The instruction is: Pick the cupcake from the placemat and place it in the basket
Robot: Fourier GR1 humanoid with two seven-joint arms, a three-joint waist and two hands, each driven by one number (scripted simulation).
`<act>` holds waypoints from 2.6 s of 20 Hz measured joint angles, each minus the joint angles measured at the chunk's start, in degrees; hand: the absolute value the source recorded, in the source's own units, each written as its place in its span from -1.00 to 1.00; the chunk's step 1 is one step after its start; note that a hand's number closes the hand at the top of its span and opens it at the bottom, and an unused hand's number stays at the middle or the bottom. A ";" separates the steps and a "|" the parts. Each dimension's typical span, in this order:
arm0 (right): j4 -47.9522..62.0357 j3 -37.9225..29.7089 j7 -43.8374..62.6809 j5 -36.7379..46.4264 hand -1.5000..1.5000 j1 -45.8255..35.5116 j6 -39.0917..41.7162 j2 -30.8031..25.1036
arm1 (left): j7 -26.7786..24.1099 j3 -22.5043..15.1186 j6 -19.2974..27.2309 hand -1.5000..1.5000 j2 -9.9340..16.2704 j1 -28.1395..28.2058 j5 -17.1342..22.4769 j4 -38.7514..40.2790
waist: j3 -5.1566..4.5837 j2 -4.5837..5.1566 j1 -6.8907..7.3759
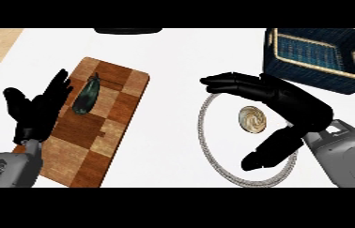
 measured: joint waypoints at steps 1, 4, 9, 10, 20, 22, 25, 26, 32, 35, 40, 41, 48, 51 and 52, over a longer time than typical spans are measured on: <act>-0.62 -0.69 2.58 0.64 -1.00 -1.51 0.63 -1.75 | 0.04 0.10 -0.07 0.00 0.03 -0.06 -0.02 0.23 | -0.02 -0.05 -0.09; -1.45 -2.77 9.05 4.90 -1.00 -6.26 2.19 -8.13 | 0.50 0.46 -0.30 0.00 0.29 -0.75 0.14 0.36 | -0.10 -0.23 -0.35; 0.35 -6.15 20.63 5.75 -1.00 -14.69 7.73 -14.47 | 1.21 0.12 -0.49 0.00 -0.10 -1.39 -0.37 -0.08 | -0.04 -0.05 0.29; 1.13 -6.47 22.53 4.74 -1.00 -16.47 9.88 -15.24 | 0.85 0.25 -0.89 0.00 -0.18 -1.47 -0.37 0.36 | -0.03 0.02 0.39; 12.63 -9.85 21.48 -2.63 -1.00 -22.19 30.86 -22.57 | -0.04 1.52 -2.31 0.00 -0.92 -0.93 -1.17 0.83 | 0.09 0.33 0.88; 13.56 -11.40 20.42 -4.00 -1.00 -21.35 32.56 -23.10 | 1.08 1.82 -2.47 0.00 -0.77 -0.52 -1.21 -0.76 | 0.11 0.28 0.84; 15.31 -14.43 16.52 -4.53 -1.00 -18.88 34.22 -24.21 | 1.06 2.36 -2.90 0.00 -1.20 -1.84 -1.70 0.81 | 0.14 0.34 0.59; 15.22 -15.35 14.76 -3.64 -1.00 -17.17 33.94 -23.99 | 0.95 2.26 -2.61 0.00 -1.58 -1.76 -2.13 0.65 | 0.15 0.35 0.56; 14.29 -19.26 5.48 2.17 -1.00 -7.98 31.06 -21.84 | 0.70 3.04 -3.60 0.00 -2.22 -0.19 -2.66 -0.45 | 0.19 0.37 0.60; 12.84 -19.11 2.52 6.15 -1.00 -4.13 28.02 -19.30 | 1.24 3.71 -4.00 0.00 -2.56 -0.65 -2.90 -0.38 | 0.20 0.37 0.60; 14.36 -16.72 -4.42 14.20 -1.00 0.41 20.91 -14.20 | 1.24 4.75 -5.05 0.00 -2.45 -0.69 -3.55 -0.15 | 0.19 0.47 0.87; 14.41 -16.42 -5.29 15.15 -1.00 1.05 20.00 -13.16 | 1.78 4.89 -5.24 0.00 -2.41 -0.68 -3.70 -0.66 | 0.19 0.45 0.86; 21.39 -13.87 -10.78 20.80 -1.00 1.58 13.57 -4.58 | 1.18 5.12 -5.14 0.00 -4.67 -1.67 -5.72 0.98 | 0.18 0.45 0.94; 23.43 -11.74 -11.78 24.79 -1.00 1.71 11.10 -1.73 | 0.68 5.98 -5.78 0.00 -5.30 -2.39 -6.07 2.24 | 0.15 0.42 0.88; 24.48 -11.21 -12.23 26.26 -1.00 1.52 10.45 -1.30 | 0.62 5.94 -5.53 0.00 -5.79 -2.24 -6.48 2.16 | 0.16 0.42 0.89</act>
